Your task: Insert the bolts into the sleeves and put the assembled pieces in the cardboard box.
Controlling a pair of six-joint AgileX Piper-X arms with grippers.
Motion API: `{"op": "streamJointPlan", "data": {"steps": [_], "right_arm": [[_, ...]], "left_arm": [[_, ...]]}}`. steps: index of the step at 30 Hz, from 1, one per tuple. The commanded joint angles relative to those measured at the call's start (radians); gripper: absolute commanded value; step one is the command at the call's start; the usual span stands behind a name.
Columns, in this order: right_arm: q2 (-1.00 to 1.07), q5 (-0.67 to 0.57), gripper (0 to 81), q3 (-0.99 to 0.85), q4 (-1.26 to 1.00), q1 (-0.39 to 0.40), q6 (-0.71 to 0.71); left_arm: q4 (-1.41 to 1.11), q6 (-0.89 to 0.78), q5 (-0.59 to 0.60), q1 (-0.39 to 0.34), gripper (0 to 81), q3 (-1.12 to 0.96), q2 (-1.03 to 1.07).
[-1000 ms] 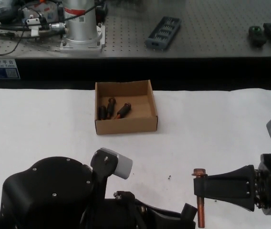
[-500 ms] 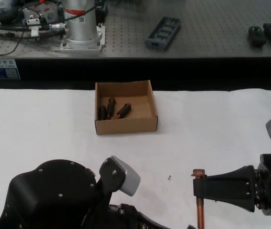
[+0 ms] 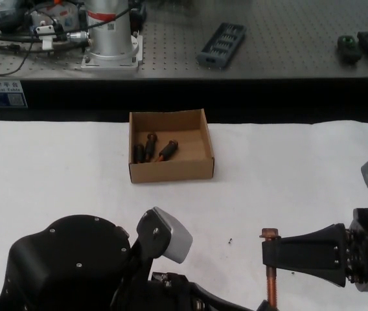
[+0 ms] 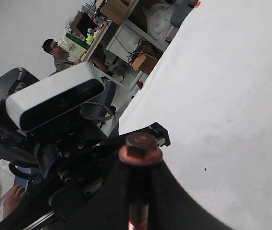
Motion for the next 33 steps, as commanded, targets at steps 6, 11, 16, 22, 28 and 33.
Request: {"op": "streamJointPlan", "data": {"steps": [6, 11, 16, 22, 28, 33], "right_arm": [[-0.004, -0.002, 1.9, -0.004, -0.002, -0.007, -0.007], [-0.004, -0.002, 1.9, -0.004, -0.002, -0.007, 0.0], [-0.004, -0.002, 1.9, -0.004, -0.002, -0.007, 0.002], [-0.004, -0.028, 1.9, -0.004, -0.012, -0.005, 0.02], [-0.004, -0.03, 1.9, -0.004, -0.137, -0.005, 0.094], [-0.004, -0.04, 1.9, -0.004, -0.141, 0.002, 0.113]], "left_arm": [[-0.058, -0.012, -0.004, -0.003, 12.5, -0.013, -0.003], [-0.058, -0.122, -0.044, -0.003, 12.5, -0.013, -0.003], [-0.058, -0.179, -0.066, -0.003, 12.5, -0.013, -0.003], [-0.058, -0.254, -0.139, -0.003, 12.5, -0.013, -0.003], [-0.058, -0.284, -0.153, -0.003, 12.5, -0.013, 0.012], [-0.148, -0.339, -0.153, -0.003, 12.5, -0.013, 0.064]]}}
